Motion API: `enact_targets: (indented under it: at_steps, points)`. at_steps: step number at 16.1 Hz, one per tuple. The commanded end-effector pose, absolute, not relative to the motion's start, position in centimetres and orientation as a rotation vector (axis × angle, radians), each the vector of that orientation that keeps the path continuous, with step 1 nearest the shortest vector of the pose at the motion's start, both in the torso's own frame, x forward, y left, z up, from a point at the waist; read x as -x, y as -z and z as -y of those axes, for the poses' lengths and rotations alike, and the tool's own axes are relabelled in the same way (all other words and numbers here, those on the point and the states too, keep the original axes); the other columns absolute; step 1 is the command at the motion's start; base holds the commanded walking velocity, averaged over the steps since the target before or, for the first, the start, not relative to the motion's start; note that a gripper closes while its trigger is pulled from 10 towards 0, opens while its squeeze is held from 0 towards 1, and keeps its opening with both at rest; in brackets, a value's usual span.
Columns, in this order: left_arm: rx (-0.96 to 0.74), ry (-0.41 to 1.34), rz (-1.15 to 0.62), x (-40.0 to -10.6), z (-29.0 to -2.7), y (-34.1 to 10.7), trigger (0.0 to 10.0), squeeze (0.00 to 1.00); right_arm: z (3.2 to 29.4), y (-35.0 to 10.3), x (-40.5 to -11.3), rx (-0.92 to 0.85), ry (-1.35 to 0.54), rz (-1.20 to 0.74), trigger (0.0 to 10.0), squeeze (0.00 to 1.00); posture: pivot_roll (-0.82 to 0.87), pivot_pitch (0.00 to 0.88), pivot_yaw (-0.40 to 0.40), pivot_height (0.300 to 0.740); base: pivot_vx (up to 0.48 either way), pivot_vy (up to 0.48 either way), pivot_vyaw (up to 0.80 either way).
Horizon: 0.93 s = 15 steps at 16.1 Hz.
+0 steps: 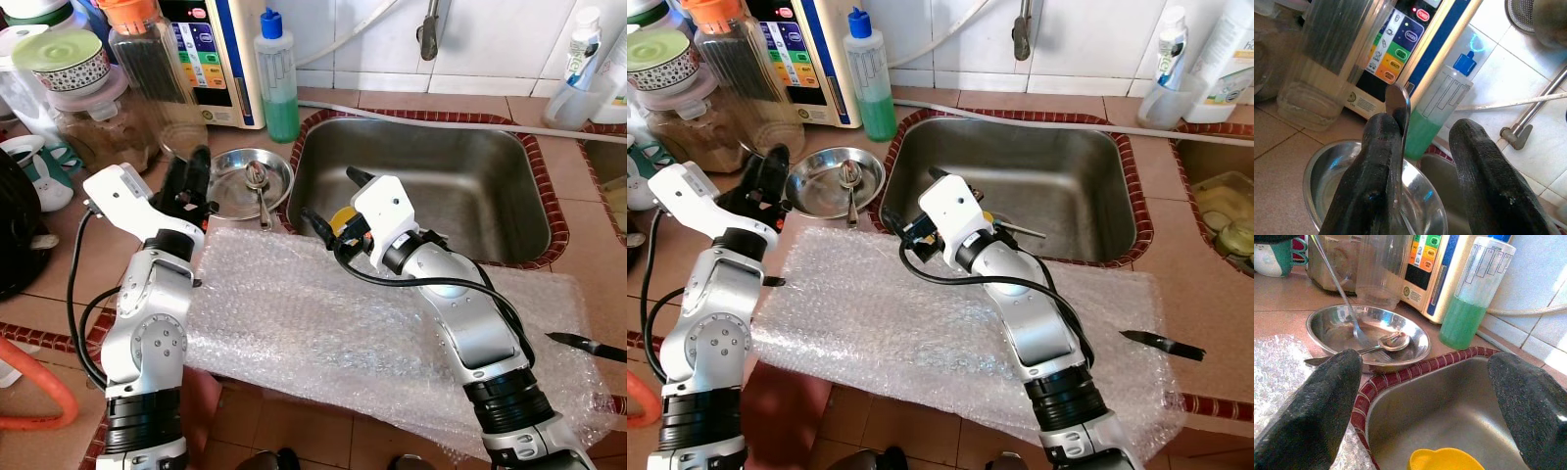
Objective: Kitchen organization
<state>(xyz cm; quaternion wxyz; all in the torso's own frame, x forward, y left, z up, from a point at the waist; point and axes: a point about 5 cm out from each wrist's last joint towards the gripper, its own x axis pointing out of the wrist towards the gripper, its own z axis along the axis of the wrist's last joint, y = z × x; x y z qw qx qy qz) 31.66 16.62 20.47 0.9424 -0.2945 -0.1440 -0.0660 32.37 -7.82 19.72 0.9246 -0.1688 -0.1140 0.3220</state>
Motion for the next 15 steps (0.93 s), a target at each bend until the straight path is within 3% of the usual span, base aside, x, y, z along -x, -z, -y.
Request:
enact_targets:
  at_steps: [1, 8, 15]
  points:
    - [0.581, 0.124, 0.28, -31.6, -16.8, -20.0, 10.0, 1.0, 7.6, -20.1, -32.4, 0.34, -0.67, 0.25, 10.0, 0.0, -0.17, 0.16, 0.102, 0.74, 0.0, 0.0, 0.0]
    - [0.583, 0.138, 0.246, -31.3, -16.4, -19.6, 10.0, 1.0, 7.7, -19.9, -32.4, 0.336, -0.665, 0.241, 10.0, 0.0, -0.17, 0.167, 0.109, 0.74, 0.0, 0.0, 0.0]
    - [0.564, 0.054, 0.118, -30.1, -16.4, -16.4, 10.0, 1.0, 7.4, -18.4, -31.8, 0.322, -0.747, 0.139, 10.0, 0.0, -0.16, 0.169, 0.108, 0.74, 0.0, 0.0, 0.0]
